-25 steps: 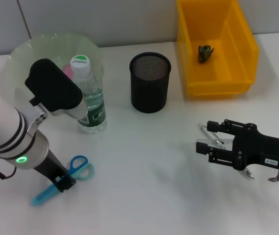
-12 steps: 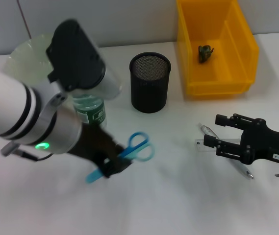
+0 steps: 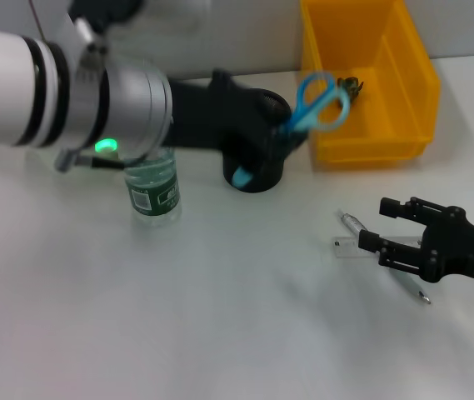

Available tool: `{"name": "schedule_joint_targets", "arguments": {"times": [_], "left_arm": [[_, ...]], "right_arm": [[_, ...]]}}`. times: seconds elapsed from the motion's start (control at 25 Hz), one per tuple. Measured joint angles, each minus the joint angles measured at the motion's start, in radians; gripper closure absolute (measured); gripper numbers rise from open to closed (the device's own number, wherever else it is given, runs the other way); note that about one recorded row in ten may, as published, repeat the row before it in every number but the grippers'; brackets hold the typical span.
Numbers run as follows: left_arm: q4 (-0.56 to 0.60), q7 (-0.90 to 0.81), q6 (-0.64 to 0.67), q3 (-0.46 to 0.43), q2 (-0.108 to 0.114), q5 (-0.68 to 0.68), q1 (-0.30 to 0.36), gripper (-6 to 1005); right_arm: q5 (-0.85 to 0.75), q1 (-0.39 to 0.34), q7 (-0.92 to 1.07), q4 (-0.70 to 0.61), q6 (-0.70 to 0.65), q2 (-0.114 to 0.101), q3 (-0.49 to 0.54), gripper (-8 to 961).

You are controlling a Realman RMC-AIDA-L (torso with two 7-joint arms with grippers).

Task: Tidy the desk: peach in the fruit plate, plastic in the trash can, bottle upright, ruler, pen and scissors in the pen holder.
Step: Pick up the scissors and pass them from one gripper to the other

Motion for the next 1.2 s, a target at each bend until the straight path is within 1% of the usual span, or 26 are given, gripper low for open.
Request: {"name": "schedule_joint_targets", "arguments": {"times": [0.04,0.08,0.12,0.2,0.24,0.28,0.32,0.36,0.4,0.48,0.52,0.6,0.68,0.76,0.8,0.84,0.88,0.92,0.96,1.0,1.08,1.16,1.2], "left_arm": [[0.000,0.000,0.000,0.000,0.000,0.000,0.000,744],[-0.059,0.080,-0.103,-0.043,0.001,-0.134,0.004,744],[-0.095,0.123,-0.143,-0.055,0.001,-0.202,0.007,744],[-0.095,0.123,-0.143,-0.055,0.001,-0.202,0.007,744],[-0.129,0.163,-0.174,-0.063,0.002,-0.265,0.009,744],[-0.238,0.338,-0.247,-0.061,0.000,-0.445,0.010,744],[-0.292,0.423,-0.269,-0.056,-0.001,-0.523,0.008,744],[-0.364,0.540,-0.302,-0.047,-0.004,-0.640,0.004,744],[-0.407,0.621,-0.322,-0.039,-0.005,-0.716,0.001,744],[-0.474,0.731,-0.347,-0.023,-0.005,-0.818,-0.008,744],[-0.546,0.843,-0.363,-0.009,-0.005,-0.929,-0.019,744],[-0.649,0.994,-0.367,0.011,-0.006,-1.086,-0.042,744],[-0.767,1.188,-0.360,0.044,-0.005,-1.288,-0.073,744],[-0.767,1.188,-0.360,0.044,-0.005,-1.288,-0.073,744],[-0.796,1.251,-0.356,0.057,-0.006,-1.343,-0.081,744],[-0.868,1.406,-0.354,0.100,-0.006,-1.481,-0.104,744],[-0.898,1.477,-0.353,0.122,-0.007,-1.542,-0.113,744],[-0.898,1.477,-0.353,0.122,-0.007,-1.542,-0.113,744],[-0.927,1.538,-0.353,0.143,-0.007,-1.598,-0.119,744],[-0.977,1.651,-0.350,0.178,-0.007,-1.711,-0.125,744],[-1.000,1.714,-0.347,0.198,-0.007,-1.775,-0.126,744],[-1.036,1.824,-0.335,0.241,-0.007,-1.889,-0.127,744],[-1.045,1.855,-0.327,0.257,-0.007,-1.924,-0.127,744]], "right_arm": [[0.000,-0.003,0.000,0.000,0.000,0.000,0.004,286],[0.000,-0.006,-0.001,0.000,0.000,-0.001,0.007,286],[0.000,-0.009,-0.003,0.000,0.000,-0.001,0.011,287],[0.000,-0.011,-0.005,0.002,0.001,-0.001,0.013,287],[0.000,-0.011,-0.005,0.003,0.002,-0.001,0.013,287],[0.000,-0.011,-0.005,0.003,0.002,-0.001,0.013,287],[0.000,-0.011,-0.005,0.003,0.002,-0.001,0.013,287],[0.000,-0.011,-0.005,0.004,0.002,-0.001,0.013,287],[0.000,-0.011,-0.005,0.004,0.002,-0.001,0.013,287],[0.000,-0.011,-0.005,0.004,0.002,-0.001,0.013,287],[0.000,-0.011,-0.005,0.004,0.002,-0.001,0.014,288],[0.000,-0.011,-0.005,0.004,0.003,-0.001,0.013,288],[0.000,-0.011,-0.005,0.004,0.003,-0.001,0.013,288],[0.000,-0.011,-0.005,0.004,0.004,-0.001,0.013,288],[0.000,-0.011,-0.005,0.004,0.003,-0.001,0.013,288],[0.000,-0.011,-0.005,0.004,0.003,-0.001,0.013,288],[0.000,-0.011,-0.005,0.004,0.003,-0.001,0.013,288],[0.000,-0.009,-0.005,0.004,0.003,0.000,0.013,289],[0.000,-0.008,-0.005,0.004,0.003,0.001,0.013,289],[0.000,-0.005,-0.005,0.004,0.003,0.003,0.013,289],[0.000,0.000,-0.005,0.004,0.003,0.006,0.013,289],[0.000,0.006,-0.005,0.004,0.003,0.007,0.013,289],[0.000,0.009,-0.005,0.004,0.003,0.008,0.013,289]]}}
